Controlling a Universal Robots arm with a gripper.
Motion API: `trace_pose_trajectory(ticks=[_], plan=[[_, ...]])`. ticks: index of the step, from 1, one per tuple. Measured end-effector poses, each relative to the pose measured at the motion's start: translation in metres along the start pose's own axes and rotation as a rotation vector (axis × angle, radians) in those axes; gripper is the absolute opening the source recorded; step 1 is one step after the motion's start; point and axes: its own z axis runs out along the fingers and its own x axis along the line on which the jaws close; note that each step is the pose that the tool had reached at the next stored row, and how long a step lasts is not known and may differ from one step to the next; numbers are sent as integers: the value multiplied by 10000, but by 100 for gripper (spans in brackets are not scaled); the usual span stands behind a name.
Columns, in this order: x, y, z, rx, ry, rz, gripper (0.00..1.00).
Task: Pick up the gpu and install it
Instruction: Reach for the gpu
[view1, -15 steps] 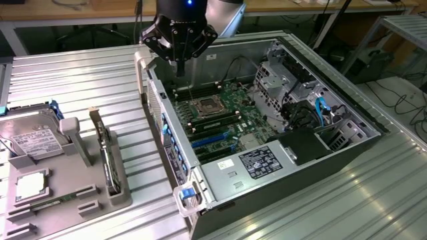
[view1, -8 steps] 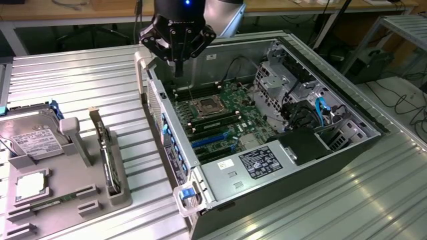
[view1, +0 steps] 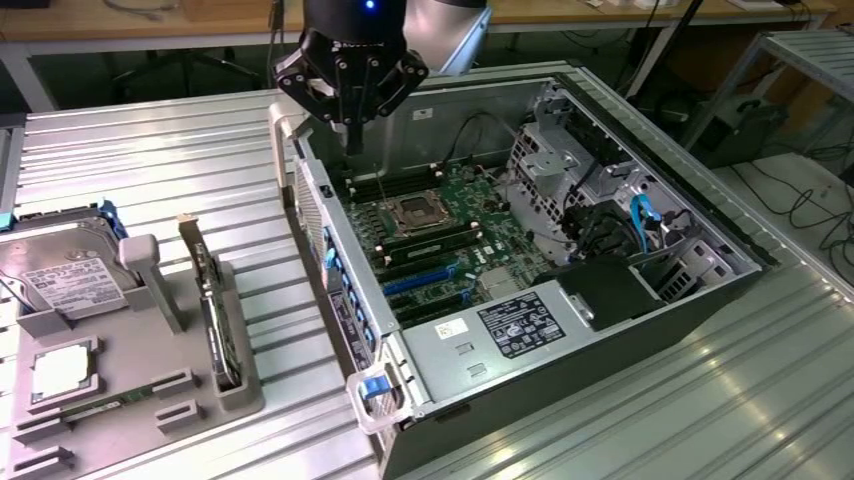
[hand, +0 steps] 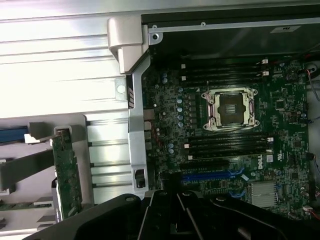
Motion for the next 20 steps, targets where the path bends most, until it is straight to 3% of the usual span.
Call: trace_pose_trajectory(ticks=[20], plan=[[85, -7, -3, 0, 0, 1, 11]])
